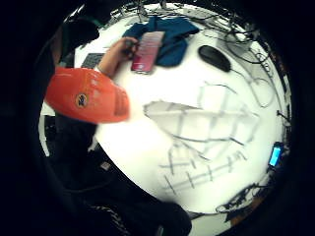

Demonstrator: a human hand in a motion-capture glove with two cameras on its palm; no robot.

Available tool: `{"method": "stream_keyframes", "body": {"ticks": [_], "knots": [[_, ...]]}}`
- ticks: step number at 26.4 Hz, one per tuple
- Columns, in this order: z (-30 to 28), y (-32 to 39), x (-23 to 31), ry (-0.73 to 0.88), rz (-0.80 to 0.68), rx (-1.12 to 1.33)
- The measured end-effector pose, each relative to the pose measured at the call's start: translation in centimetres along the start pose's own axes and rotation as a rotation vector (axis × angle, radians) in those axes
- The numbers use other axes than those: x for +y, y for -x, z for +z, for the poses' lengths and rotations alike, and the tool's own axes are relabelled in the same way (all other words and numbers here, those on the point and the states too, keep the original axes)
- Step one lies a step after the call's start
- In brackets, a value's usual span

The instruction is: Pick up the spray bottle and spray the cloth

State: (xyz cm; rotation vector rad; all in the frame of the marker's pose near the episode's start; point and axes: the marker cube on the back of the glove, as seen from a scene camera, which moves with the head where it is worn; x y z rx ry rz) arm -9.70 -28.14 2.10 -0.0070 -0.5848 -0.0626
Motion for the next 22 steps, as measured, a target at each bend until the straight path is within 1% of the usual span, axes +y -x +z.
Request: {"method": "stream_keyframes", "body": {"ticks": [6,9,12,22], "knots": [[-5.4,-4.2,2.3,0.041,0.176,0.303],[-7.4,-6.5,3.2,0.043,0.292,0.396],[-8.6,-8.0,3.8,0.065,0.377,0.455],[-10.6,-9.3,5.6,0.109,0.474,0.518]]}}
